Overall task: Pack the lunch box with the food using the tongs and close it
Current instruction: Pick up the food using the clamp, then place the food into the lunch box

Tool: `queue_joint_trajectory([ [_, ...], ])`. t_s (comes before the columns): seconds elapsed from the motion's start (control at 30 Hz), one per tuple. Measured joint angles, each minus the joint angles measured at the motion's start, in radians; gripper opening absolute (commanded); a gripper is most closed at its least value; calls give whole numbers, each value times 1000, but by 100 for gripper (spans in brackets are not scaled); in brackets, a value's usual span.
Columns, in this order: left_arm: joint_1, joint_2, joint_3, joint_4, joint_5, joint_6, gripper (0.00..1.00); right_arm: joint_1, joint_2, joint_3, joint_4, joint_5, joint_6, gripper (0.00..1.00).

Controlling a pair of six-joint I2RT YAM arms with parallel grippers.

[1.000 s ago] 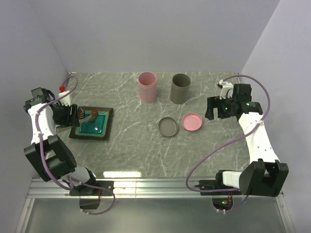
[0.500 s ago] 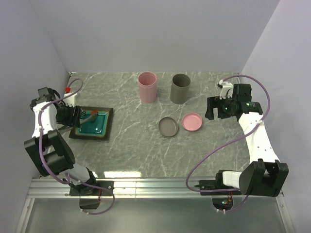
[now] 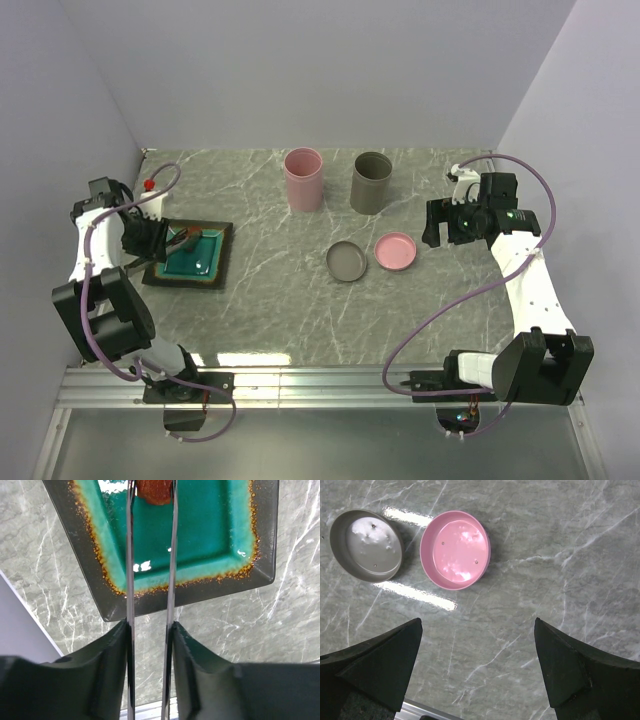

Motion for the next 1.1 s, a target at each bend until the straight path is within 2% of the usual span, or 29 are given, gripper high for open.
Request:
queue_joint_trajectory([
  [0.23, -4, -10, 34, -29, 1, 0, 27, 0, 0, 0, 0, 0, 0, 100],
  [0.47, -9, -51, 125, -92, 32, -3, 25, 0, 0, 0, 0, -2, 0, 100],
  [0.63, -44, -81, 232, -153, 106, -17, 25, 0, 0, 0, 0, -5, 0, 100],
  [0.73, -119, -92, 309, -166, 146, -50, 25, 0, 0, 0, -1, -6, 0, 100],
  [0.87, -274, -94, 422, -149, 189, -127, 26, 0, 0, 0, -1, -6, 0, 100],
  [1.1, -515, -13, 632, -33, 230, -286, 25, 0, 0, 0, 1, -1, 0, 100],
])
